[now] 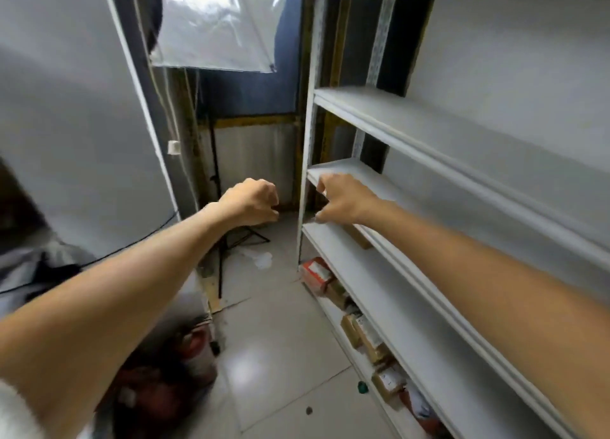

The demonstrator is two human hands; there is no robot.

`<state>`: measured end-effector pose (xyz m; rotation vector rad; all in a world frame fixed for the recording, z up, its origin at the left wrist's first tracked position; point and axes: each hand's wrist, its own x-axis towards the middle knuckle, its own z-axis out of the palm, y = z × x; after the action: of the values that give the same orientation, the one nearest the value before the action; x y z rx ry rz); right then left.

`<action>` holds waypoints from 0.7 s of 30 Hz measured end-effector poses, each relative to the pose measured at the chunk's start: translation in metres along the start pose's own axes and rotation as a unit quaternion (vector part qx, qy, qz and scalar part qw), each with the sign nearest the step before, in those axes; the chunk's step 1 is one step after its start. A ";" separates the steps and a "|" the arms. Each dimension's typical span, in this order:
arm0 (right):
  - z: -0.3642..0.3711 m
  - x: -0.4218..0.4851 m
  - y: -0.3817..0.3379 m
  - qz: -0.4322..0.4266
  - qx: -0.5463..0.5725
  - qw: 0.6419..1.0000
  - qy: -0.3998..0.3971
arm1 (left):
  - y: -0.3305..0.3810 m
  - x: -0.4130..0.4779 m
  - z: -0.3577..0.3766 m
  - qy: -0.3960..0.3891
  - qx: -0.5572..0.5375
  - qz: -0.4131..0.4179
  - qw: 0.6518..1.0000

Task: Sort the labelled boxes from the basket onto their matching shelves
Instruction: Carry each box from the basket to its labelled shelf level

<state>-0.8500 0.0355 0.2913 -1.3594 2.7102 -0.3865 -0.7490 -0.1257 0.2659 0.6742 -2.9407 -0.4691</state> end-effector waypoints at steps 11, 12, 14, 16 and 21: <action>0.122 0.051 -0.216 -0.367 -0.033 0.911 -0.186 | -0.188 -0.201 -0.002 0.058 -0.022 -0.323 0.944; 0.136 0.043 -0.239 -0.399 -0.038 0.893 -0.206 | -0.197 -0.231 0.003 0.056 -0.024 -0.353 0.934; 0.165 0.021 -0.284 -0.468 -0.054 0.848 -0.243 | -0.205 -0.292 0.015 0.043 -0.034 -0.414 0.909; 0.189 -0.007 -0.327 -0.529 -0.083 0.795 -0.285 | -0.209 -0.355 0.026 0.038 -0.036 -0.477 0.878; 0.219 -0.102 -0.417 -0.640 -0.115 0.681 -0.337 | -0.199 -0.500 0.045 0.038 -0.022 -0.618 0.785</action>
<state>-0.4239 -0.1627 0.1853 -2.5709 0.8934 0.3886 -0.2249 -0.0644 0.1519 2.4576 -1.9521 -0.5100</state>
